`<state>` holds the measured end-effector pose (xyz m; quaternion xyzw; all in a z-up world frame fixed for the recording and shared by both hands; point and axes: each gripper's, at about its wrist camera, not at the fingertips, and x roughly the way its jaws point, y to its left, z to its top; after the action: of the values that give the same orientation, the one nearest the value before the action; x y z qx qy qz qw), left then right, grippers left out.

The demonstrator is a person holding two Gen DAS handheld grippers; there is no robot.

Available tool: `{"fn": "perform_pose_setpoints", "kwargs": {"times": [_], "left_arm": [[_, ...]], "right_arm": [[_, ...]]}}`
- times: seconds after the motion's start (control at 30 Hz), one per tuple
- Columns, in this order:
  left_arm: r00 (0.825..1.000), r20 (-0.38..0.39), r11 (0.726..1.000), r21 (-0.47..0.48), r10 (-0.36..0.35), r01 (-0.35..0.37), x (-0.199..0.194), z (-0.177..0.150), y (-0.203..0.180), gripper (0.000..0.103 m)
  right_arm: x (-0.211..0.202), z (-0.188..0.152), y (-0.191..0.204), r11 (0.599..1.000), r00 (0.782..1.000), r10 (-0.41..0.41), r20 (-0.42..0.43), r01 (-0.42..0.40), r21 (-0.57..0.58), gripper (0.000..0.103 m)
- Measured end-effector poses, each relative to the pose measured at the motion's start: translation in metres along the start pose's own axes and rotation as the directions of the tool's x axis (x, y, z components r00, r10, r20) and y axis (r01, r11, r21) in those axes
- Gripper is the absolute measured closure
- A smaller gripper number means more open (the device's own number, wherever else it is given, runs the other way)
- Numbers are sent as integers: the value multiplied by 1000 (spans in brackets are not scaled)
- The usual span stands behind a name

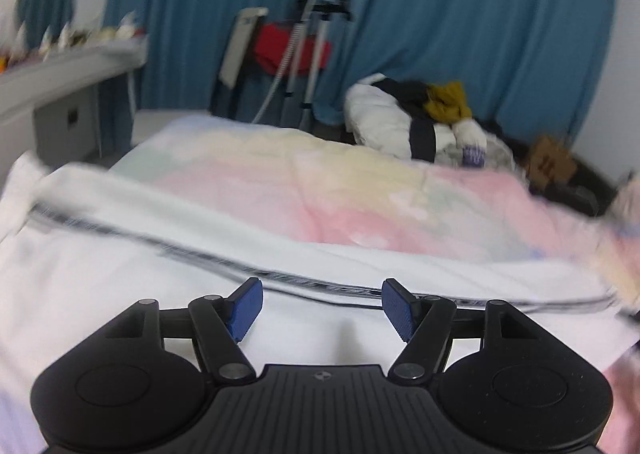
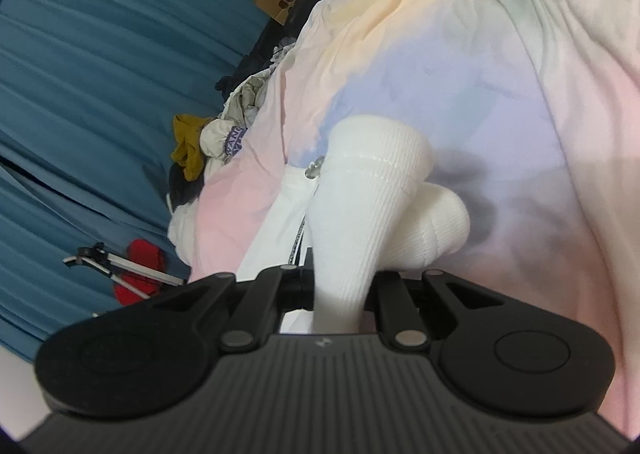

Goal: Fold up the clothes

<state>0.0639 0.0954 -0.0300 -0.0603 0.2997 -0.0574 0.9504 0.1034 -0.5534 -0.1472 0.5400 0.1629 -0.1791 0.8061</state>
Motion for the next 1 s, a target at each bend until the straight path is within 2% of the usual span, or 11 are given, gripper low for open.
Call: {"fn": "perform_pose_setpoints", "kwargs": {"times": [0.17,0.4,0.73,1.0], "left_arm": [[1000,-13,998,69,2,-1,47,-28,-37,35],[996,-88,992,125,23,-12,85,-54,-38,33],[995,-93,987,160,36,-21,95,-62,-35,32],[997,-40,982,178,67,-59,68,-50,-36,32]], "right_arm": [[3,-1,-4,1000,1000,-12,0,12,-12,91],[13,-4,-9,998,999,-51,-10,51,-23,91],[15,-9,-4,993,996,-93,1,92,-78,91],[13,-10,-4,991,995,-98,4,98,-88,91]]}}
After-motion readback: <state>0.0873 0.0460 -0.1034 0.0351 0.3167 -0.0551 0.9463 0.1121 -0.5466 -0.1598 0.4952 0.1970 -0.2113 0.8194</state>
